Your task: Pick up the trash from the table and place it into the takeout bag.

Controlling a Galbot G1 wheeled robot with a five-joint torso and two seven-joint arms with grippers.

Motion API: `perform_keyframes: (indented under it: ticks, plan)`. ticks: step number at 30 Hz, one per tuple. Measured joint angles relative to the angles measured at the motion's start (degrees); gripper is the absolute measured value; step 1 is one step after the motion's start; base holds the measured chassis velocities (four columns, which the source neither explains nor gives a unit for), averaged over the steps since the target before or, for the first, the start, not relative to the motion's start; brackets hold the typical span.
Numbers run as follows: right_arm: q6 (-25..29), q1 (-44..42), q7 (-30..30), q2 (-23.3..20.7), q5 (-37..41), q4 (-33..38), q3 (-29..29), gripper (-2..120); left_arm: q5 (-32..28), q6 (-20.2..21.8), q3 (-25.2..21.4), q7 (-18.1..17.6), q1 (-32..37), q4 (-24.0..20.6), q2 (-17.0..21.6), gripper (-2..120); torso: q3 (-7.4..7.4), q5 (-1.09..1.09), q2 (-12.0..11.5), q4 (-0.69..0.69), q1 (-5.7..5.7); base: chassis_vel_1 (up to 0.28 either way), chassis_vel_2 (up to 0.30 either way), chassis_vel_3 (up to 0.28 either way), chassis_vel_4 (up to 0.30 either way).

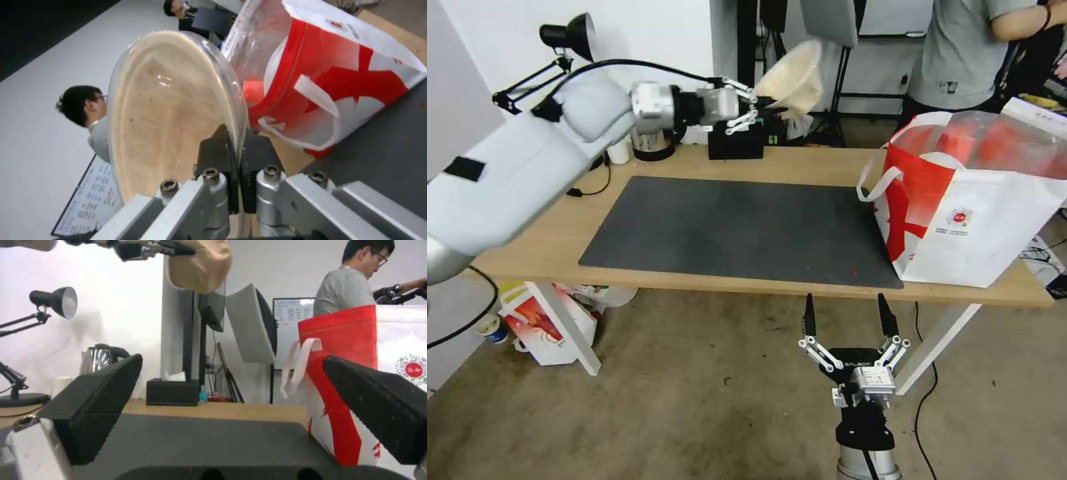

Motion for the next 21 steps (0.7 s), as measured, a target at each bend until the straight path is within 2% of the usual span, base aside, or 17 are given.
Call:
perform_keyframes:
  ticks: [8, 21]
  plan:
    - [0.0, 0.0, 0.0, 0.0, 0.0, 0.0, 0.0, 100, -0.3, 1.2, 1.4, -0.5, -1.6, 2.9, -6.7, 0, 0.0, 0.0, 0.0, -0.01, 0.0, 0.0, 0.0, 0.0, 0.0]
    - [0.0, 0.0, 0.0, 0.0, 0.0, 0.0, 0.0, 100, 0.8, 1.2, 1.8, -1.5, -2.9, 8.1, -14.7, 0, 0.0, -0.01, 0.0, 0.0, 0.0, 0.0, 0.0, 0.0, 0.0]
